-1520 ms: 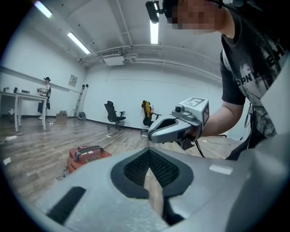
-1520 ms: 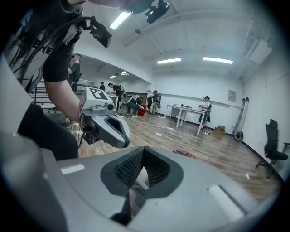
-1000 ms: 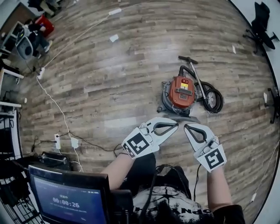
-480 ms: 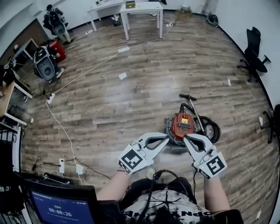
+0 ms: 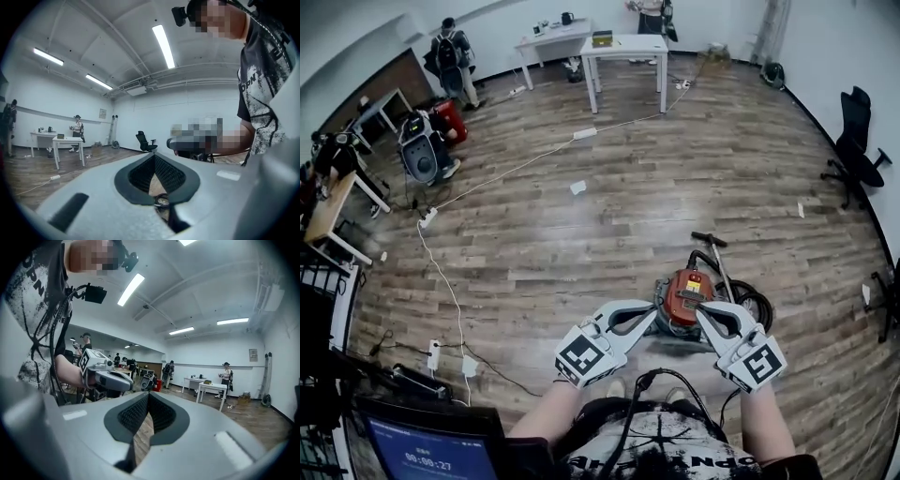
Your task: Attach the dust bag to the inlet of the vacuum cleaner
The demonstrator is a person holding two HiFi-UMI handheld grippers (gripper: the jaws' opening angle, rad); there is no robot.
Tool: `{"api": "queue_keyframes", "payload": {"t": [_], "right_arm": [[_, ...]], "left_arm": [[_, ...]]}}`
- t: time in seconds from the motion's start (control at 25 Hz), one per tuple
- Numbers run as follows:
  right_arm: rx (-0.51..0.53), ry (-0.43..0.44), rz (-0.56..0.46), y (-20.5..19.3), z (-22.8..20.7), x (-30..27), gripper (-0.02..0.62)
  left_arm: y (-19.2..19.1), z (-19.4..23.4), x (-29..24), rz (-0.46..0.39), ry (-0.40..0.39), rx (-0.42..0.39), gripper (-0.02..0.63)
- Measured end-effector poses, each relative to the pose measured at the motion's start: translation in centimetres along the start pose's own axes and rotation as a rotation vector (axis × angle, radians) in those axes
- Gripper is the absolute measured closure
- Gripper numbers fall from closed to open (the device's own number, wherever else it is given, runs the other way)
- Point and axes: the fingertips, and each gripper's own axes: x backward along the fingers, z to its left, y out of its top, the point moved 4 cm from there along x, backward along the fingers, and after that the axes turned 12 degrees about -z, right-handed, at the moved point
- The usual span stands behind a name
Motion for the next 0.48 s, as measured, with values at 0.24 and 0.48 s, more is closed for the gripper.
{"api": "queue_keyframes", "payload": {"t": [0.24,0.48], "right_arm": [[-0.003,0.013,0.006,-0.3,-0.7,3.8,0.588],[0.044,0.023,0.065,-0.9,-1.3,5.7,0.588]], "left_arm": [[-0.2,-3.4,-1.9,-0.006,0.007,0.017,0.603],[-0.8,-4.6,-3.9,-0.001,0.018,-0.003,0.603]]}}
